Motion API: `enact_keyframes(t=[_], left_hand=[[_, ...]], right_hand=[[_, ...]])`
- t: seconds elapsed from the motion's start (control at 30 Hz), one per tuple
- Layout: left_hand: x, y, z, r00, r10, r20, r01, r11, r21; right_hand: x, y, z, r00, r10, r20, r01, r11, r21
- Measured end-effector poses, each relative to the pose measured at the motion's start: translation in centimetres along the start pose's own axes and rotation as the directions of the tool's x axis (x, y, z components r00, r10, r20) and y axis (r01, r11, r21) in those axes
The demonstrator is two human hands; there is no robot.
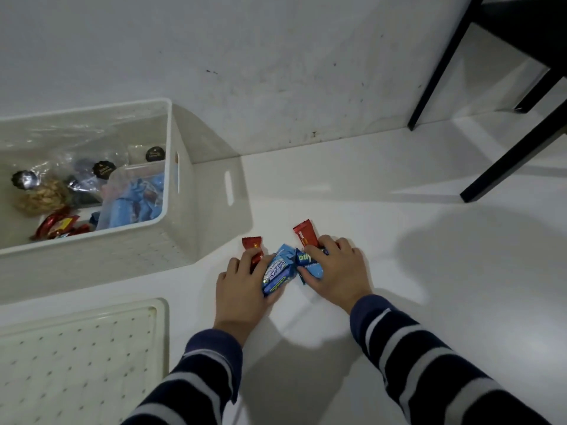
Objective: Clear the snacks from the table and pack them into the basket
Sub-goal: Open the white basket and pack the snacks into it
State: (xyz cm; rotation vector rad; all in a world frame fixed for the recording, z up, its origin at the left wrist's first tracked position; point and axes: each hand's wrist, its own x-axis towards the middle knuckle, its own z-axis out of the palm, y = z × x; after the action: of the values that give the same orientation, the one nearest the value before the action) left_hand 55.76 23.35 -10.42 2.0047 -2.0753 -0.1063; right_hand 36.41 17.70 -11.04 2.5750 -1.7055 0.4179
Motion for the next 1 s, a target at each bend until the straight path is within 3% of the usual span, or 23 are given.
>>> enact_keyframes(t=[0.2,0.33,0.57,0.63,0.73,0.9,1.0], left_hand=[[-1.8,-0.1,-0.1,0.993,-0.097,0.062,0.102,0.992,-0.072],[-2.1,0.4,-1.5,0.981,-0.193,0.024,0.194,0.968,-0.157],[2.2,2.5,-6.7,0.951,-0.310,-0.010,0.279,0.870,-0.406],[2.7,3.6,-11.7,0.940,-0.317,-0.124,0.227,0.855,-0.466],[5.1,4.8,-14.7,0.939,-0.317,-0.132,0.199,0.817,-0.542],[6.7,2.1,-22.0,0.869,-0.460,-0.184,0.202,0.668,-0.716],[6.5,-1.8,-25.4,0.855,-0.460,-0.239,0.180,0.695,-0.696]], right_hand=[[-1.4,-0.4,-0.6,0.995,0.010,0.098,-0.014,0.999,0.039],[-1.7,-0.3,-2.3,0.963,0.128,0.238,-0.162,0.979,0.127],[2.6,0.1,-7.2,0.949,0.245,0.196,-0.302,0.882,0.360],[4.9,-1.0,-12.2,0.979,0.183,0.088,-0.203,0.883,0.422],[7.9,-1.1,-14.1,0.986,0.162,0.038,-0.161,0.879,0.449],[12.0,-4.9,-18.9,0.992,0.089,-0.084,-0.035,0.866,0.499],[14.6,-9.0,-20.8,0.990,0.023,-0.136,0.049,0.864,0.501]])
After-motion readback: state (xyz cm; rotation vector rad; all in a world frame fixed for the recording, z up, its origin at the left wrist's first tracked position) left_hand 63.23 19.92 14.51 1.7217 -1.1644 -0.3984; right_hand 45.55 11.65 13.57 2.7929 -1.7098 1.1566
